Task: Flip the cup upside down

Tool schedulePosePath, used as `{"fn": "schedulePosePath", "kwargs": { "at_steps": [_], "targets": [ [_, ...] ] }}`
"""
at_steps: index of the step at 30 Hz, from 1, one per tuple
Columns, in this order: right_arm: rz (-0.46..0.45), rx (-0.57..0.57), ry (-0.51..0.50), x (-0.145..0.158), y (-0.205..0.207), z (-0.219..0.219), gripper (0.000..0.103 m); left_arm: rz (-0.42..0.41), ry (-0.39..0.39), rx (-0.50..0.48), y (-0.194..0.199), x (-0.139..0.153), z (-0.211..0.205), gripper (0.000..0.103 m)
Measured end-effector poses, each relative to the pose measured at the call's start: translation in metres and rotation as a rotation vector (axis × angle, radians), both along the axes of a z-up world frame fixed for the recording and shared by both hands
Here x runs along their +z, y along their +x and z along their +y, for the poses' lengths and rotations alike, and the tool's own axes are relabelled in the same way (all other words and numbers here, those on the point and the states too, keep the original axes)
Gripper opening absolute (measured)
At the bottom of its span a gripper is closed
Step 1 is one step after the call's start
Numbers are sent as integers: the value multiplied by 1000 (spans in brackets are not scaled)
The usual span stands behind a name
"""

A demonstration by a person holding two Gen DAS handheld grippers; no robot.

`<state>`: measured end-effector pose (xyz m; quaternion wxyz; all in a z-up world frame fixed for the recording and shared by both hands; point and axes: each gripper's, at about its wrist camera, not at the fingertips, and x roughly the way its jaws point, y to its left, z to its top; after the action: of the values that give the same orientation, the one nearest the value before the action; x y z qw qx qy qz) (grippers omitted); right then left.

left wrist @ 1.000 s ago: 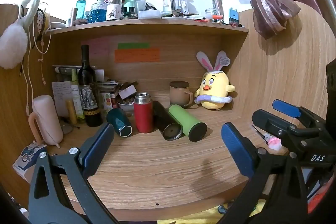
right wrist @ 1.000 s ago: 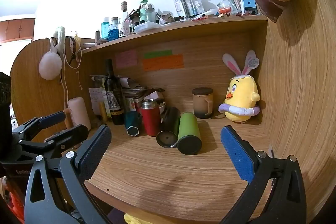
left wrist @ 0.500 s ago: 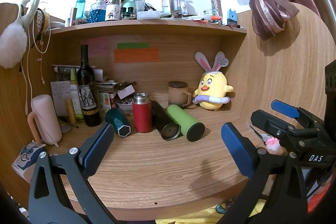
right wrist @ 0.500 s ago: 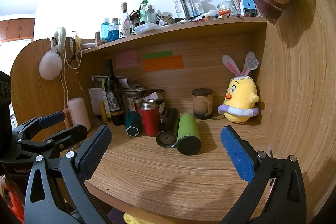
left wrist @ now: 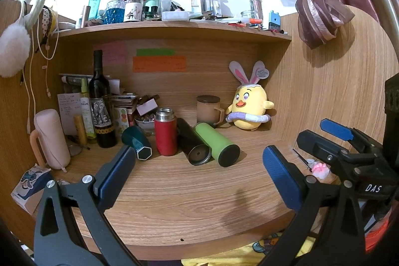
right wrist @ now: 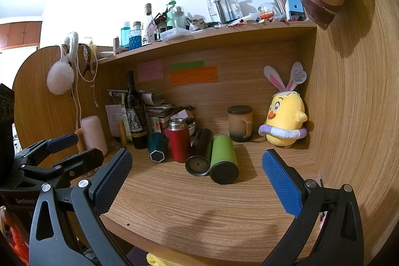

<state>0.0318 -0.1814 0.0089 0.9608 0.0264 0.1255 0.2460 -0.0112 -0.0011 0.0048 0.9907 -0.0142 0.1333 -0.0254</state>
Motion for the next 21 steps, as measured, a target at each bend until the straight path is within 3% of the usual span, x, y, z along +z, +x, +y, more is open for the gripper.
{"fn": "schedulePosePath", "kwargs": {
  "at_steps": [21],
  "targets": [
    [-4,0,0,1,-1,-3,103,0,-8,-3,-1,0,0,103]
  ]
}}
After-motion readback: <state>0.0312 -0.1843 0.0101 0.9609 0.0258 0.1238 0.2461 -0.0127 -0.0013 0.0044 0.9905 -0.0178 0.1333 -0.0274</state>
